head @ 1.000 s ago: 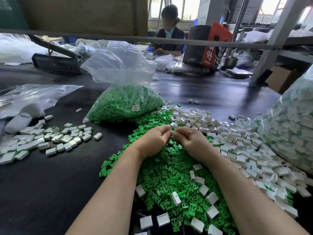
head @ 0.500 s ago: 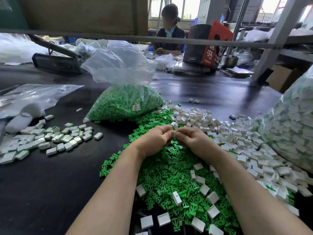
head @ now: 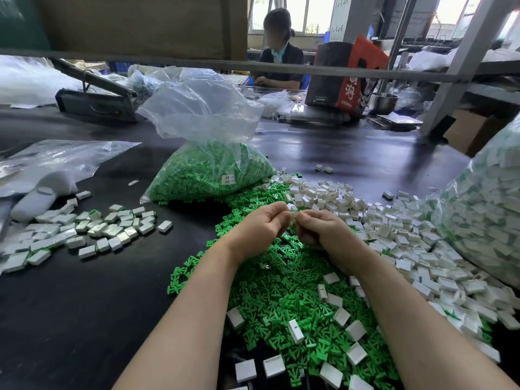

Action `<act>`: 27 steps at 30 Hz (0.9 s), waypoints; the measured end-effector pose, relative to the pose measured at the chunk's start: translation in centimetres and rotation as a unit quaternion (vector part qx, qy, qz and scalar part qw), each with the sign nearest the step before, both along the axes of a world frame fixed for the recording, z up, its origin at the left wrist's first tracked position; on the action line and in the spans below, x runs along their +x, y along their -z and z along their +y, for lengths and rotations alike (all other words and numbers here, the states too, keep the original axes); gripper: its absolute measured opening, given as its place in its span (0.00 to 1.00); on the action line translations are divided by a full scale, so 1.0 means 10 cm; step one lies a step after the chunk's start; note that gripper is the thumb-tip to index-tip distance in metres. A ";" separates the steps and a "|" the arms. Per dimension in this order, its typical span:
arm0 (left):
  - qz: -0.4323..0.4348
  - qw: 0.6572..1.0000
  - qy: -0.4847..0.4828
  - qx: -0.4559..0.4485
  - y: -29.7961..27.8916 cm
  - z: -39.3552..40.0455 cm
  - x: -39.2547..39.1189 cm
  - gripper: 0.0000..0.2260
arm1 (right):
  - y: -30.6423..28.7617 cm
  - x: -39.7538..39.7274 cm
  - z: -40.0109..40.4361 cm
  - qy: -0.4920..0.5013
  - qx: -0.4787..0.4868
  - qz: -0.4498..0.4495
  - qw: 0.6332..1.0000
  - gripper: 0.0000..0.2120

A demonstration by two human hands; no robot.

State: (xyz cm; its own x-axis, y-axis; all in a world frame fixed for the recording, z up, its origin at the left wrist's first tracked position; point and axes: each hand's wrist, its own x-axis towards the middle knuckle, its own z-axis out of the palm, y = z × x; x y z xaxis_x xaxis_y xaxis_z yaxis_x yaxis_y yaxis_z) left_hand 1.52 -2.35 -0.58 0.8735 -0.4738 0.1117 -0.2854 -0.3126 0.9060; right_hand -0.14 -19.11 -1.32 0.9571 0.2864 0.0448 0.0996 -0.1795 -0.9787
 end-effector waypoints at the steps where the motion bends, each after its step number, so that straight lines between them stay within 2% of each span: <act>1: -0.012 1.000 -0.001 0.000 0.00 -0.01 0.00 0.12 | 0.00 0.01 0.00 0.010 0.021 0.021 1.000 0.19; 5: -0.045 0.999 -0.016 0.000 -0.01 -0.02 -0.01 0.13 | 0.01 0.04 0.01 0.037 0.096 0.088 0.991 0.17; 8: -0.022 0.999 -0.022 -0.014 -0.02 -0.01 0.00 0.13 | 0.01 0.05 -0.01 0.033 0.118 0.076 0.990 0.13; 13: 0.032 0.997 -0.025 -0.070 -0.01 0.03 0.02 0.14 | 0.00 0.02 0.02 0.043 0.063 -0.015 0.997 0.12; 16: 0.047 0.995 -0.023 -0.081 0.02 0.04 0.04 0.15 | -0.01 0.02 0.05 0.053 0.040 -0.041 0.997 0.12; 21: 0.049 0.996 -0.016 -0.076 0.03 0.04 0.05 0.15 | -0.02 0.02 0.07 0.073 0.026 -0.065 0.995 0.13; 27: 0.036 0.997 -0.018 -0.067 0.02 0.04 0.03 0.15 | 0.01 0.03 0.06 0.100 -0.047 -0.126 0.986 0.12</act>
